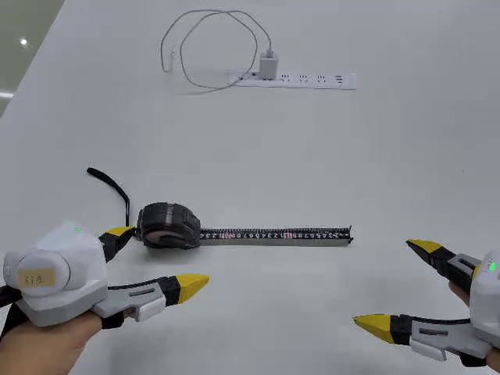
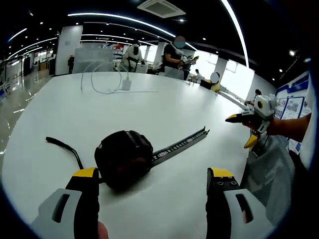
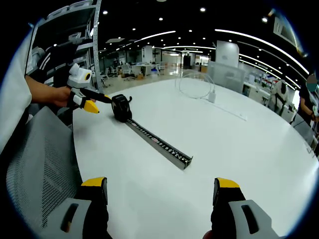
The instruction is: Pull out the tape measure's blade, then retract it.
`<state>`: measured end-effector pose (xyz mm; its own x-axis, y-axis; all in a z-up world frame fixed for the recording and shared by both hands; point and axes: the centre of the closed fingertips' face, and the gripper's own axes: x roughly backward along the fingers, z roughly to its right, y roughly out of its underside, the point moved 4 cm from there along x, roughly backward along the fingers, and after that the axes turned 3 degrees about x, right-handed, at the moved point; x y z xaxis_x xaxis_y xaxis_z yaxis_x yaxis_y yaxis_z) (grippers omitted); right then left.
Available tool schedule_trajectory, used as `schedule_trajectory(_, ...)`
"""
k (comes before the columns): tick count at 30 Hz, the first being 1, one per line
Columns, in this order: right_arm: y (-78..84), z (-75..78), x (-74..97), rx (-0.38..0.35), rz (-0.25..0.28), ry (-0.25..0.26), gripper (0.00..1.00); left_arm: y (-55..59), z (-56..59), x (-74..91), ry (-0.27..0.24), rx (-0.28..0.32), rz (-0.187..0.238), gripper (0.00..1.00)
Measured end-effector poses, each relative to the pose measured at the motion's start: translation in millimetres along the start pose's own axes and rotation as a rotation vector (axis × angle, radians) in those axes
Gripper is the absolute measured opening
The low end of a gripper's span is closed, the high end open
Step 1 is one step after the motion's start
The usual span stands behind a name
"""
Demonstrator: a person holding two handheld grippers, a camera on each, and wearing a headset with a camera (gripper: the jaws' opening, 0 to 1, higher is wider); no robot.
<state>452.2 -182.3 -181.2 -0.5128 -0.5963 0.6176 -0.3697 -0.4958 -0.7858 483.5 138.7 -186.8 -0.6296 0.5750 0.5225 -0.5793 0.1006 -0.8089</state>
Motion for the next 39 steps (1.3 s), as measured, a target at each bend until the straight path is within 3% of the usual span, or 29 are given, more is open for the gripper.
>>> schedule_trajectory(15,0.2,1.0,-2.9,0.022,-0.023,-0.02,0.81,-0.9,0.6,-0.9,-0.014,0.02,0.011,0.87)
schedule_trajectory(25,-2.5,12.5,-10.7,0.111,-0.076,-0.072,0.76,-1.9,0.0,-4.7,-0.057,0.035,0.024,0.86)
schedule_trajectory(39,-8.2,31.4,-22.1,0.17,-0.124,-0.142,0.71,-1.1,-3.2,-11.3,-0.137,0.043,0.033,0.84)
